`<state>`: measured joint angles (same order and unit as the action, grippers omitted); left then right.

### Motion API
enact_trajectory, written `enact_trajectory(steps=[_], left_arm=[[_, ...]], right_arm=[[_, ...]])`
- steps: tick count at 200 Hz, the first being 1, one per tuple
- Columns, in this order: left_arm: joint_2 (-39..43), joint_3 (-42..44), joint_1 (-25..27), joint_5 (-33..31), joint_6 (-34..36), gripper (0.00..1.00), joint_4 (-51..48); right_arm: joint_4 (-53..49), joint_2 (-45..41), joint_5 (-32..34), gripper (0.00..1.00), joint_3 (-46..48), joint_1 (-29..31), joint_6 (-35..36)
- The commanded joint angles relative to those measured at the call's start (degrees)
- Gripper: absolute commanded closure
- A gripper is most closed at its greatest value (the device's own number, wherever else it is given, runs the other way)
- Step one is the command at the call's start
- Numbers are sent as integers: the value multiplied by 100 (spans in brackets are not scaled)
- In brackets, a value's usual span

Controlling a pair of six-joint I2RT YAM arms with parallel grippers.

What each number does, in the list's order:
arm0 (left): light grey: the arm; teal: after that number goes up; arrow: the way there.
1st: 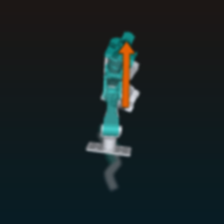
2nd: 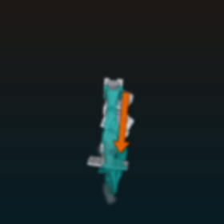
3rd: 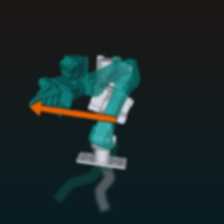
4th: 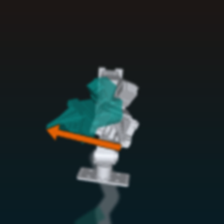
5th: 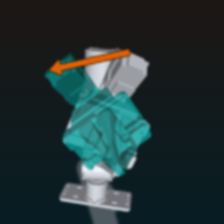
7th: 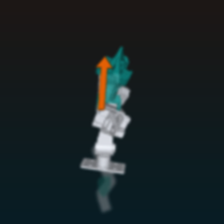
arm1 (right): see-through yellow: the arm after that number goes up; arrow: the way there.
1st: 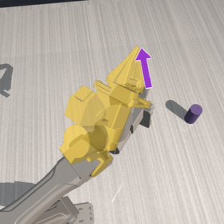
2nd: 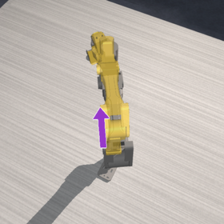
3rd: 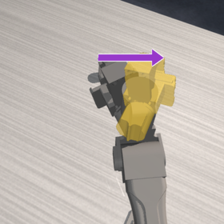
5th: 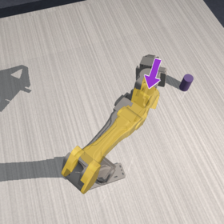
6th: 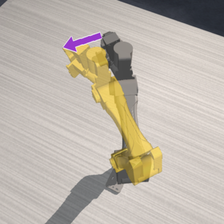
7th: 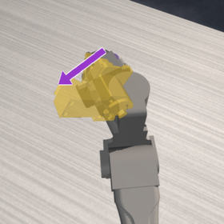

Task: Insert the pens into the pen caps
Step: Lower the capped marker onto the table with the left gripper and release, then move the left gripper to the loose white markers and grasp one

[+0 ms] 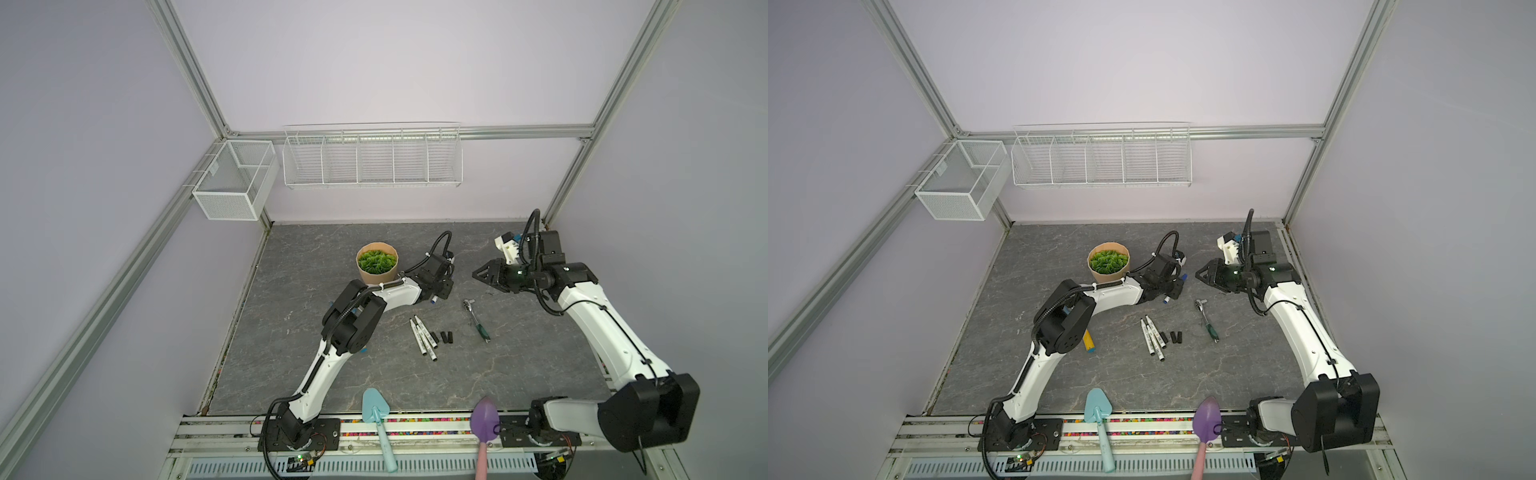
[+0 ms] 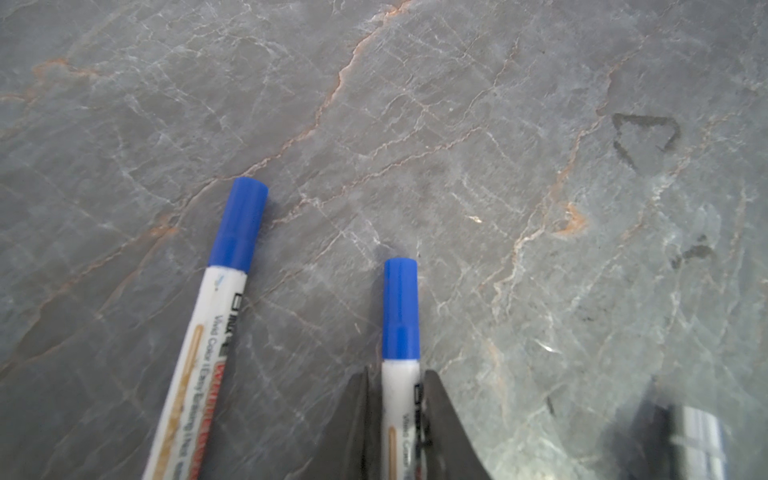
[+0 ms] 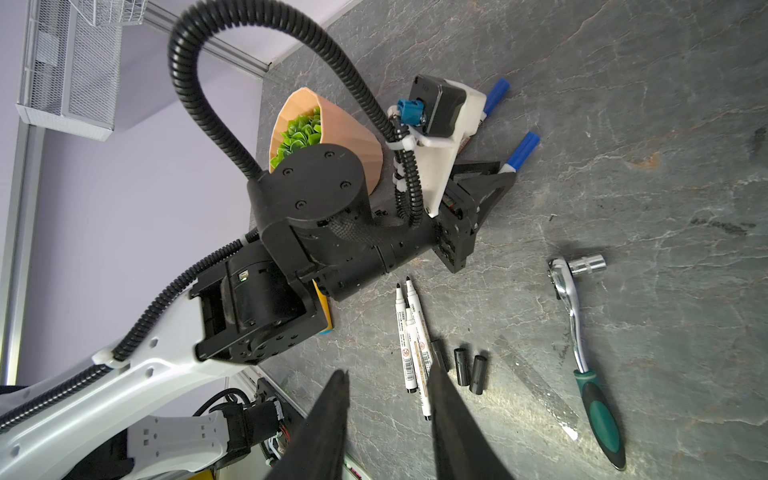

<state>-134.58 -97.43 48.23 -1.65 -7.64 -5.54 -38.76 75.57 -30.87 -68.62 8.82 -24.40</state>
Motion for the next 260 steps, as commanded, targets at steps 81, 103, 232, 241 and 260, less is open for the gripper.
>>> enact_trajectory(steps=[81, 103, 232, 241, 260], left_arm=[[1607, 1158, -12, 131, 38, 51, 510], [2510, 2222, 111, 30, -77, 50, 659], [3949, 4633, 1136, -839, -754, 42, -550], [3869, 4585, 1136, -914, -765, 42, -571], [3736, 4575, 1136, -925, -757, 42, -510]], right_arm=[[-222, -234, 215, 61, 42, 2, 261], [-259, -232, 291, 61, 67, 10, 347], [-257, 68, 345, 61, 105, 155, 464], [-281, 85, 353, 61, 87, 155, 480], [-284, 105, 355, 61, 69, 158, 498]])
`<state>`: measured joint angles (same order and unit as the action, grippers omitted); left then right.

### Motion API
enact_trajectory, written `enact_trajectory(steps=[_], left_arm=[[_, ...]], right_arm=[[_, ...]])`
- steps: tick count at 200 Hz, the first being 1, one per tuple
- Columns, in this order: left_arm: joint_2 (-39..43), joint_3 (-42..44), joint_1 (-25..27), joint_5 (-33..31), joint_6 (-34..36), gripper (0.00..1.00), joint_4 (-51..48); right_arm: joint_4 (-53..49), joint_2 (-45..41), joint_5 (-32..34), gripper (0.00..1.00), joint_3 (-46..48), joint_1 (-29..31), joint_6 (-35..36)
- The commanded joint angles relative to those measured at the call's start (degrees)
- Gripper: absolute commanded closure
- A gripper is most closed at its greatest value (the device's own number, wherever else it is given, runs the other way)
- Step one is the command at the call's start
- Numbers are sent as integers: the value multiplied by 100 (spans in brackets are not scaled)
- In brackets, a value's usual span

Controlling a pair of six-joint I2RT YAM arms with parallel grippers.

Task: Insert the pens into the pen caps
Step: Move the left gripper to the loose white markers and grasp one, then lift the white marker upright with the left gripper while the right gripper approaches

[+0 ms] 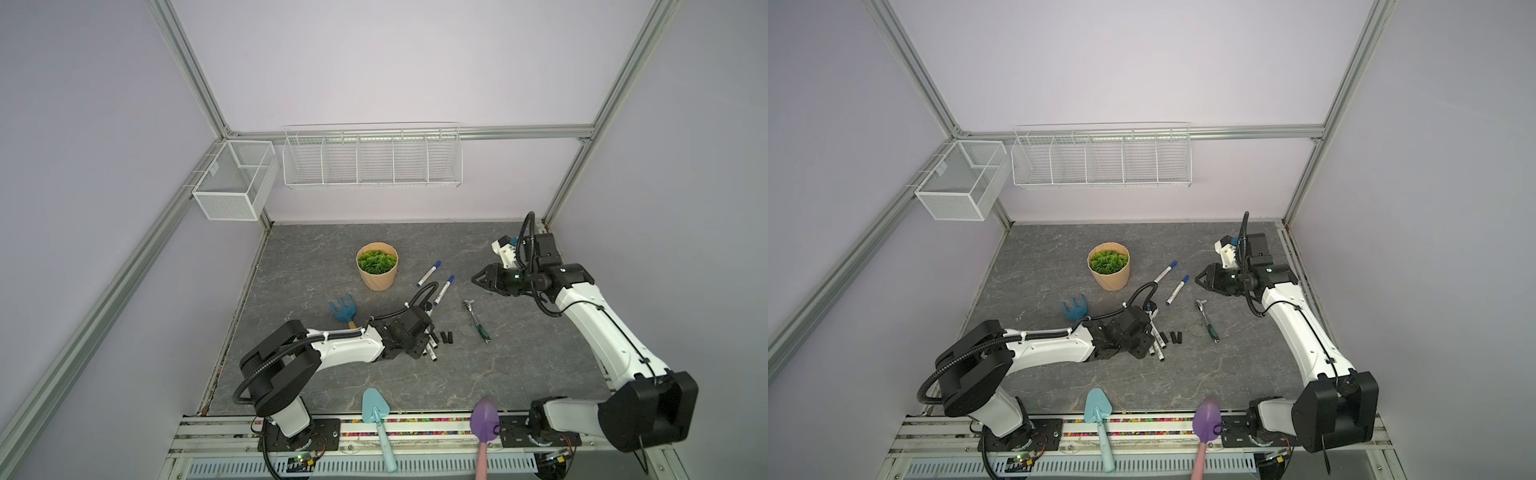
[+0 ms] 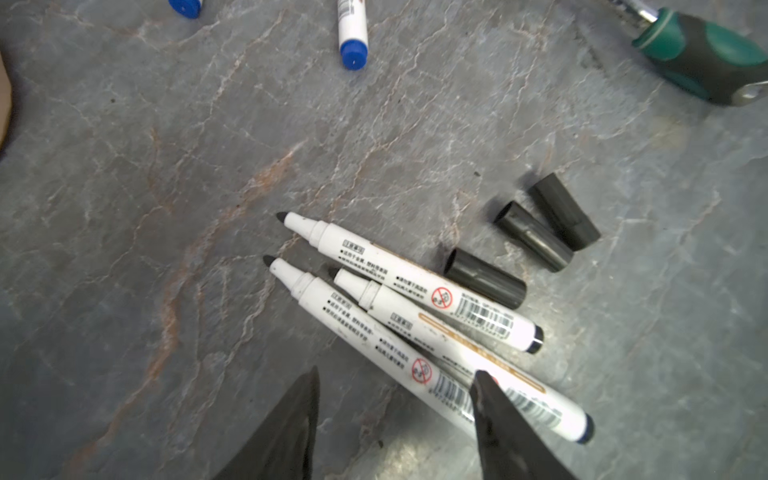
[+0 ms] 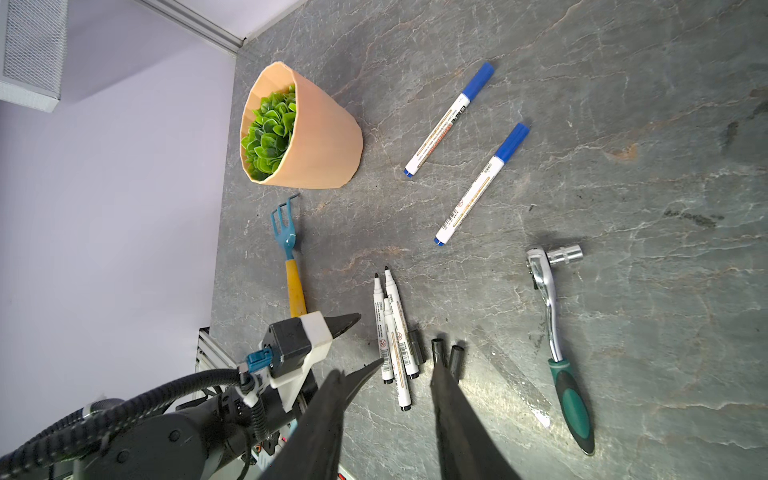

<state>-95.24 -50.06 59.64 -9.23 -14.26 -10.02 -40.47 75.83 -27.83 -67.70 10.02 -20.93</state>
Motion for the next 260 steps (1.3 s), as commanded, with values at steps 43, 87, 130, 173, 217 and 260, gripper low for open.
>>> enact_trajectory(steps=[43, 87, 130, 173, 217, 260], left_arm=[[-328, -147, -16, -342, -187, 43, -100], [-306, -51, -15, -472, -329, 49, -331], [-188, 116, -13, -573, -652, 59, -883], [-334, -77, -13, -489, -615, 82, -1228], [67, -273, -197, -746, -368, 100, -906], [1421, 78, -957, 481, -309, 100, 444]], right_arm=[[-146, 100, 42, 61, -68, 44, 186], [-150, 95, 24, 61, -68, 44, 185], [-146, 27, 93, 62, -33, 44, 176], [-59, 45, 121, 62, -24, 44, 49], [-45, 54, 42, 62, -50, 107, 22], [135, 170, -252, 60, -266, 709, 79]])
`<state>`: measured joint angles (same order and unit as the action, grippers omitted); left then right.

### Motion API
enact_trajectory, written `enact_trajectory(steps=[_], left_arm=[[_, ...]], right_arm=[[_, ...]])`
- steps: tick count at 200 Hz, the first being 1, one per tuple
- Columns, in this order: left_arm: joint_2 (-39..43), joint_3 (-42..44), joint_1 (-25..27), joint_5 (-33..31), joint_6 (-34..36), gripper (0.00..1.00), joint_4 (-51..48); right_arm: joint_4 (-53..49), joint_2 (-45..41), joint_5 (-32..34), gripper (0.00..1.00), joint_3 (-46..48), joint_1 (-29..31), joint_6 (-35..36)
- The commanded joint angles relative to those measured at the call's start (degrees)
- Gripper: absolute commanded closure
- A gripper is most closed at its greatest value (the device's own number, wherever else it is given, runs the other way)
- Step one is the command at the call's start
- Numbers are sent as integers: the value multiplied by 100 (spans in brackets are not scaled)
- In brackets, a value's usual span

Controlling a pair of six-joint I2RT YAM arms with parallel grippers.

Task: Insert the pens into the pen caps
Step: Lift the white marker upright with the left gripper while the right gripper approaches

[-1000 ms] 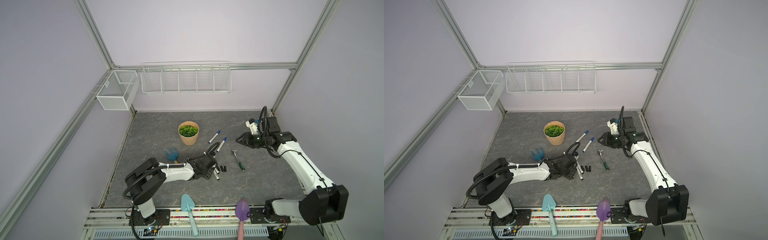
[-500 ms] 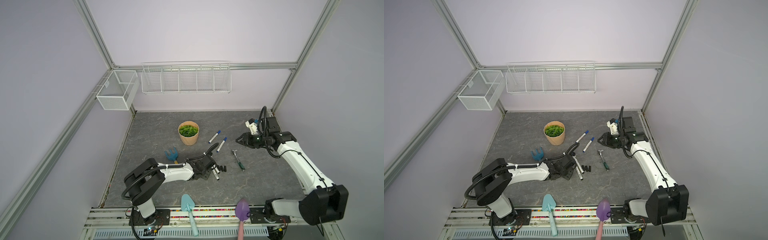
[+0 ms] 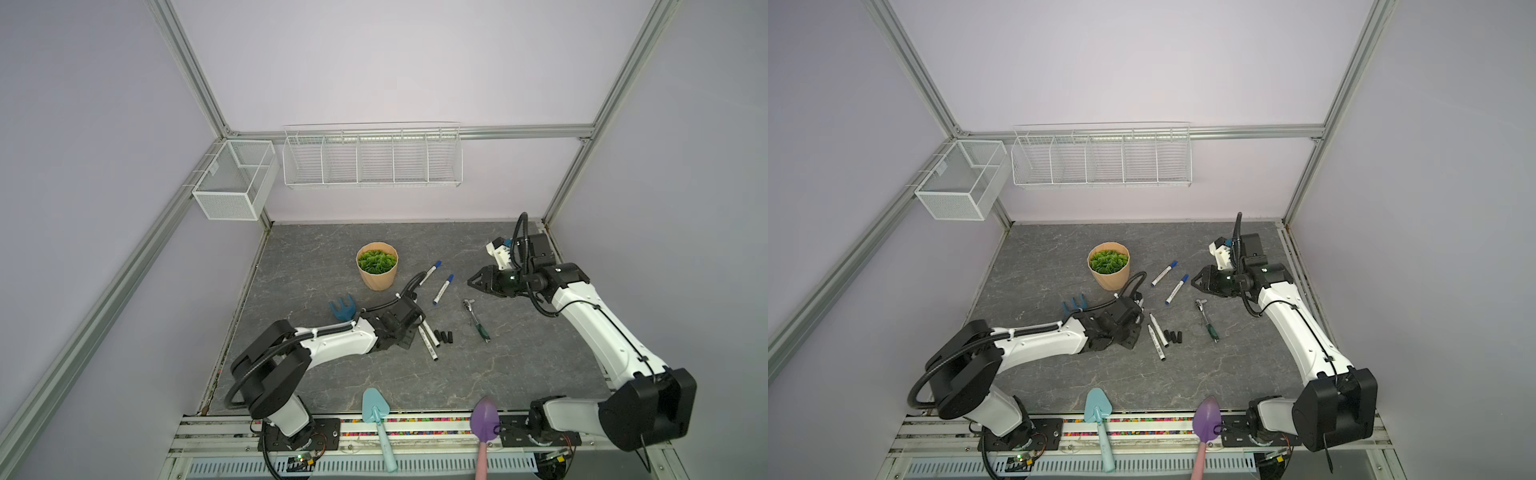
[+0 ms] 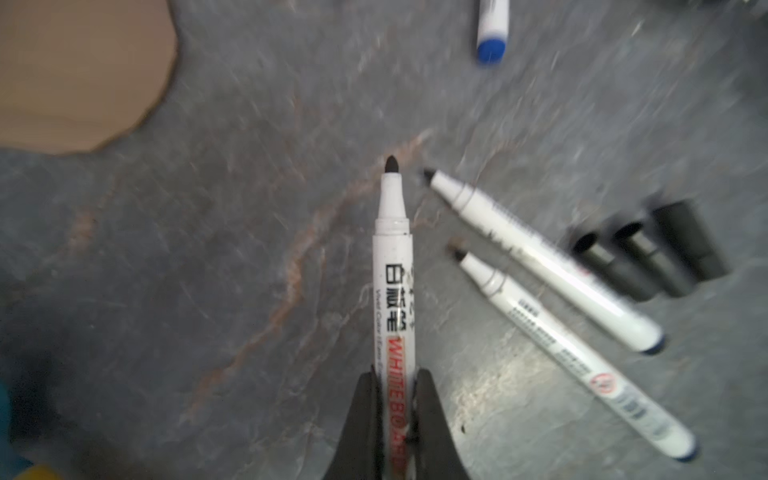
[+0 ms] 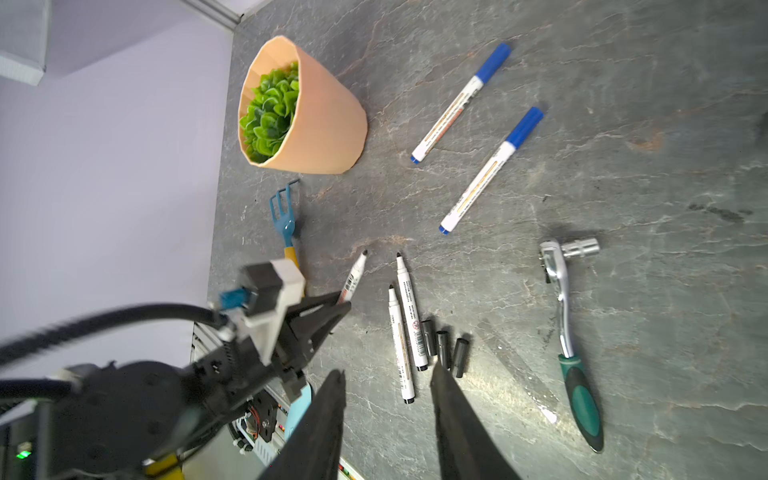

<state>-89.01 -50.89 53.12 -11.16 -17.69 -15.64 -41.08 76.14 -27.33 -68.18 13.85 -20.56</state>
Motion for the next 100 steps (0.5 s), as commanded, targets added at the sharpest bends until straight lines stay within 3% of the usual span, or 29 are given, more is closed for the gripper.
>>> enact_trajectory(steps=[1, 19, 100], left_arm=[[829, 178, -309, 701, 58, 100, 1048], [1165, 388, -320, 1115, 389, 100, 1898], [932, 24, -320, 1709, 355, 100, 2658]], right_arm=[[210, 148, -314, 60, -229, 346, 42], [495, 335, -517, 60, -357, 590, -68], [903, 1392, -765, 59, -1167, 1104, -343]])
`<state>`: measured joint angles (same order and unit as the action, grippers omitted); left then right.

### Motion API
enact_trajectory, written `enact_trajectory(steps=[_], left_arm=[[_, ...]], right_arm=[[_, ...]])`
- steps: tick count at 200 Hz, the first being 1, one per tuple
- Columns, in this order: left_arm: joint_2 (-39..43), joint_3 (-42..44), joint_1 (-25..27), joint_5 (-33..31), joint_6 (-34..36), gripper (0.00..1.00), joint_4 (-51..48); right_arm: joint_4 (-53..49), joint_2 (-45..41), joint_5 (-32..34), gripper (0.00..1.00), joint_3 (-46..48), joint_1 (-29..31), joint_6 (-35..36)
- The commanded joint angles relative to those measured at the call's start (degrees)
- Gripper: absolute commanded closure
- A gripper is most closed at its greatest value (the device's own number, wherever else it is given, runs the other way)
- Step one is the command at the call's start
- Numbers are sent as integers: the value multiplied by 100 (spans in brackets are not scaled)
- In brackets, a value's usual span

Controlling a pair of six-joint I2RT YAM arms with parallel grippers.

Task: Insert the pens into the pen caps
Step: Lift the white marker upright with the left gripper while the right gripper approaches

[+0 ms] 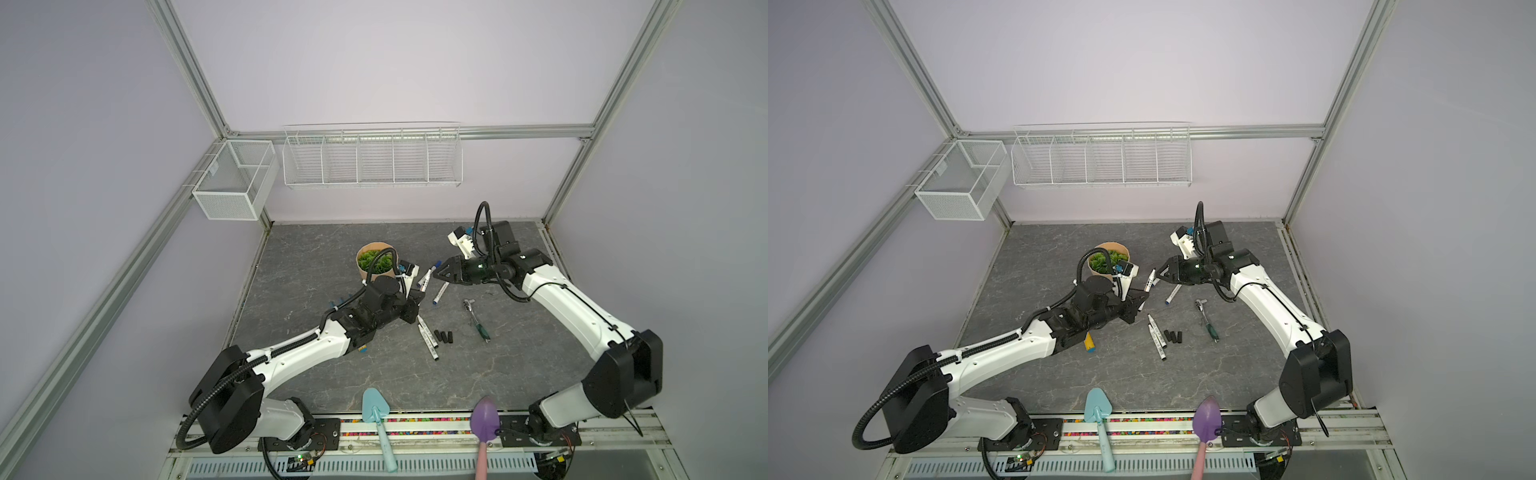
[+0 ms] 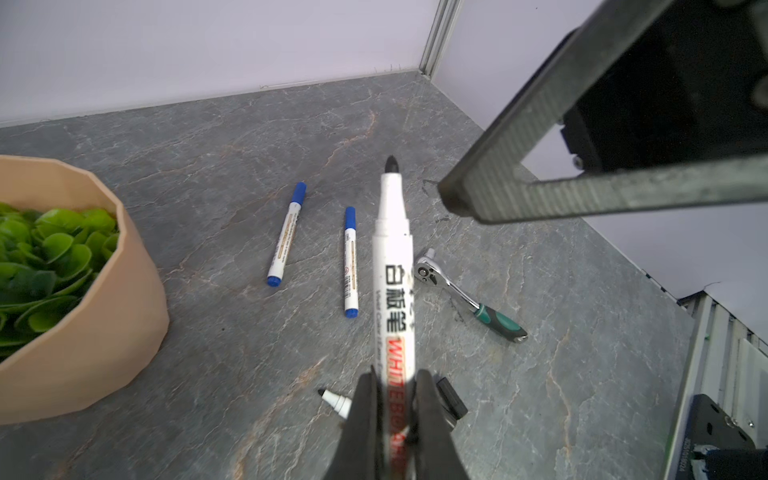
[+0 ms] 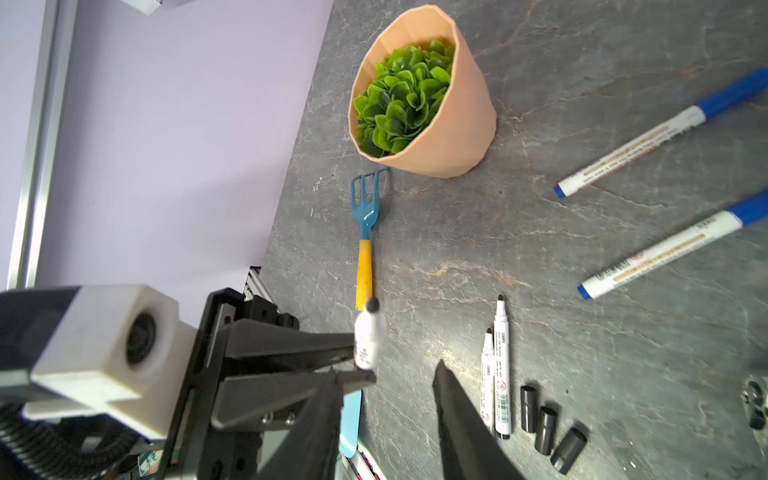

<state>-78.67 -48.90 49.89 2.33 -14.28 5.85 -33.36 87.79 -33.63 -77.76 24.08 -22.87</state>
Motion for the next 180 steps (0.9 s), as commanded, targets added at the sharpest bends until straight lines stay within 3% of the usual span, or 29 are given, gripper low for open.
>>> enact_trajectory(steps=[1, 32, 77, 99, 109, 117, 123, 150, 180], left_arm=[[-103, -174, 3, 379, 14, 100, 511], [-207, -198, 6, 495, -109, 100, 681], [-438, -384, 4, 607, -204, 100, 883], [-627, -593, 6, 640, -202, 100, 731], [-722, -680, 5, 650, -206, 91, 635], [-790, -728, 8, 664, -211, 75, 582], [-831, -754, 6, 670, -204, 71, 571], [-1001, -874, 3, 712, -184, 68, 528], [-1089, -989, 8, 795, -171, 73, 481]], right_arm=[[130, 233, -135, 60, -216, 89, -112], [250, 393, -212, 63, -268, 146, -156], [322, 364, -318, 85, -171, 183, -182], [313, 311, -387, 89, -153, 180, -166], [298, 280, -441, 90, -159, 185, -170], [296, 265, -467, 91, -159, 185, -157], [288, 245, -478, 91, -157, 185, -152], [250, 172, -484, 92, -165, 181, -104], [166, 148, -440, 92, -180, 162, -46]])
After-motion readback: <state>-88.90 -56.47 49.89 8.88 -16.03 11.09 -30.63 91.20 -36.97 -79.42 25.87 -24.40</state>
